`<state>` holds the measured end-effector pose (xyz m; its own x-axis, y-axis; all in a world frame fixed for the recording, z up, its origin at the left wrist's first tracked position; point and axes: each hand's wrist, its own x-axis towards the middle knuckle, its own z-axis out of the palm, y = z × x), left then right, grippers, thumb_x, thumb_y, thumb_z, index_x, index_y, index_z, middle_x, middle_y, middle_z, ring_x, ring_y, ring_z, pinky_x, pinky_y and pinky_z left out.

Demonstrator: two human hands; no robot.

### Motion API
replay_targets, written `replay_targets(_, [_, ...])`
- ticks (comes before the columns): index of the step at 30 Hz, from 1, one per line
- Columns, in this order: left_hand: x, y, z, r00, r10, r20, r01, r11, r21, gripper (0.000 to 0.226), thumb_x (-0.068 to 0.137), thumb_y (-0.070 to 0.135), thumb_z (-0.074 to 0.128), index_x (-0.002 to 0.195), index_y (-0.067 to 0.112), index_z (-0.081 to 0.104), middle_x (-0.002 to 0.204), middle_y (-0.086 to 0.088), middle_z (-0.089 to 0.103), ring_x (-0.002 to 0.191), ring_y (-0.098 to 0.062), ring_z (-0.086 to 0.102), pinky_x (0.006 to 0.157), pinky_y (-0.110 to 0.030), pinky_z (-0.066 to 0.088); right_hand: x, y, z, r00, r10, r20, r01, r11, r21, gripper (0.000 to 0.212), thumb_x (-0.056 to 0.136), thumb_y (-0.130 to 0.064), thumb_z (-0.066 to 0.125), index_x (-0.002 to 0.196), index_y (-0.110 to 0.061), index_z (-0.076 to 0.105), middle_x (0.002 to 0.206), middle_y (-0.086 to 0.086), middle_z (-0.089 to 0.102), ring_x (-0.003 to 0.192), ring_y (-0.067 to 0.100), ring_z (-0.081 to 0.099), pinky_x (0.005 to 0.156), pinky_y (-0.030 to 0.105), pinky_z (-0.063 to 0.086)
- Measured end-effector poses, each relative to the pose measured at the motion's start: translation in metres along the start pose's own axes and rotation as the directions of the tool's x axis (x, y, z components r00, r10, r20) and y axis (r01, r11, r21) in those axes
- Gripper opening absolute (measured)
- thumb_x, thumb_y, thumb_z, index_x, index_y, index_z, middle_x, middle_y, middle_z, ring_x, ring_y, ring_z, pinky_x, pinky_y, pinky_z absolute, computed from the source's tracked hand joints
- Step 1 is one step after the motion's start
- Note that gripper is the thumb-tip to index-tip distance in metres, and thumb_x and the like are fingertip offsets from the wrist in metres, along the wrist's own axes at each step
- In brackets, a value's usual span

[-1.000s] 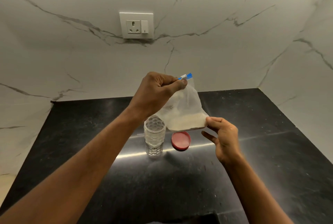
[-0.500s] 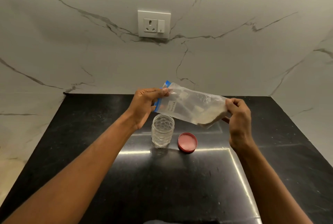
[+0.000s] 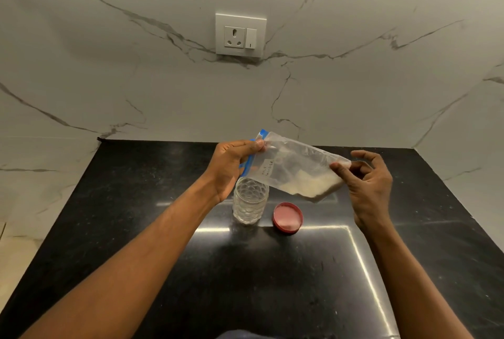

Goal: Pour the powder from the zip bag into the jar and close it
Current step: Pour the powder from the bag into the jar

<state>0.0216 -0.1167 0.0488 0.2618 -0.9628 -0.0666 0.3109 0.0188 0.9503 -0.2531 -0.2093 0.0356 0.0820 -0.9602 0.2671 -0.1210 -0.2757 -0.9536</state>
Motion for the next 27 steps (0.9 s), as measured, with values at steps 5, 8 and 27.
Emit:
replay_targets(5, [0.004,0.001,0.011,1.0,-0.016,0.006,0.016,1.0,-0.019,0.021,0.102,0.02,0.069,0.091,0.013,0.085,0.102,-0.004,0.085,0.094,-0.014,0.08,0.077,-0.027,0.064,0.002,0.003,-0.012,0.981,0.029,0.189,-0.011,0.995,-0.097,0.025,0.086,-0.019,0.079,0.111,-0.021,0.074,0.104,0.0,0.076,0.096,0.017,0.074,0.077,0.022,0.063])
replay_targets(8, [0.006,0.002,0.016,1.0,-0.02,0.016,0.02,1.0,-0.024,0.023,0.102,0.022,0.069,0.087,0.015,0.085,0.102,-0.003,0.084,0.094,-0.014,0.08,0.078,-0.028,0.064,0.006,0.003,-0.014,0.974,0.023,0.224,0.027,0.976,-0.216,0.01,0.099,-0.02,0.068,0.106,-0.013,0.071,0.101,0.003,0.071,0.092,0.023,0.07,0.072,0.024,0.058])
replay_targets(27, [0.014,0.003,0.015,0.999,-0.04,0.037,0.043,0.996,-0.082,0.024,0.099,0.031,0.071,0.1,0.012,0.084,0.109,-0.008,0.083,0.101,-0.02,0.078,0.083,-0.035,0.063,0.017,-0.012,-0.022,0.946,-0.096,0.311,0.158,0.97,-0.182,0.012,0.095,-0.013,0.074,0.106,-0.018,0.072,0.094,-0.006,0.076,0.086,0.01,0.073,0.071,0.023,0.06])
